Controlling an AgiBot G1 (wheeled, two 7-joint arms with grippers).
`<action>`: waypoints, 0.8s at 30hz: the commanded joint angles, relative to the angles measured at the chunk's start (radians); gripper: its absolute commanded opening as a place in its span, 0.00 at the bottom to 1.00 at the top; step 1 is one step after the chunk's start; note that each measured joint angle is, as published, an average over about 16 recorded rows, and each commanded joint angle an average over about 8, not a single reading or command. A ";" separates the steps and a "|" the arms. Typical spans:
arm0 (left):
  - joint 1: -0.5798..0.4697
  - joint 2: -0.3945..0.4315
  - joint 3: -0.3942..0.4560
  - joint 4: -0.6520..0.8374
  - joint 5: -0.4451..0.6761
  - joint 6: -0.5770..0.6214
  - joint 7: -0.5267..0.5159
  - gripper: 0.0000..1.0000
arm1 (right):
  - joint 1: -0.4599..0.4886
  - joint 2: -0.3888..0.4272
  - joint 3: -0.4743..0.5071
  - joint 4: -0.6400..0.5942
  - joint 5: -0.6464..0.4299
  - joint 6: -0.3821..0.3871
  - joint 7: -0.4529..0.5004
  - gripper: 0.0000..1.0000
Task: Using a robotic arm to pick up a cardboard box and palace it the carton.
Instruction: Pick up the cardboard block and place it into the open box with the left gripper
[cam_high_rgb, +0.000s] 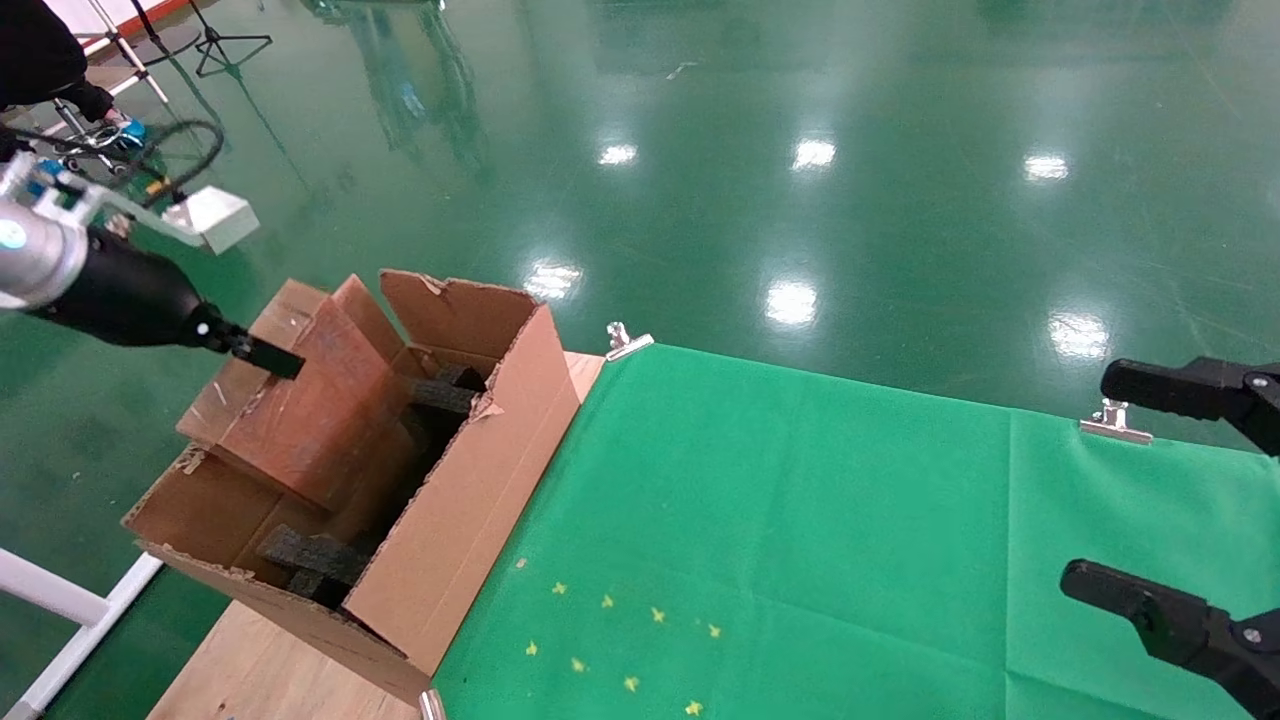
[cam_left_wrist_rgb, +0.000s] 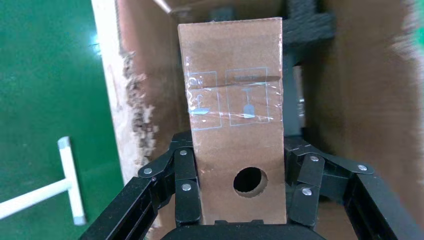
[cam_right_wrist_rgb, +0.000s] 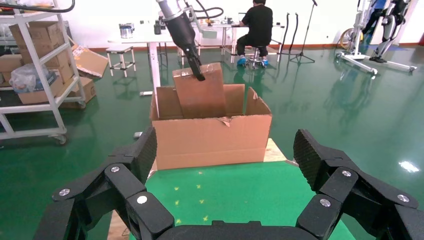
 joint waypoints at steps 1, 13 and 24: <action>0.019 0.012 0.000 0.059 -0.001 -0.036 0.049 0.00 | 0.000 0.000 0.000 0.000 0.000 0.000 0.000 1.00; 0.113 0.069 -0.014 0.239 -0.007 -0.313 0.174 0.00 | 0.000 0.000 0.000 0.000 0.000 0.000 0.000 1.00; 0.183 0.098 -0.045 0.312 -0.059 -0.282 0.236 0.00 | 0.000 0.000 0.000 0.000 0.000 0.000 0.000 1.00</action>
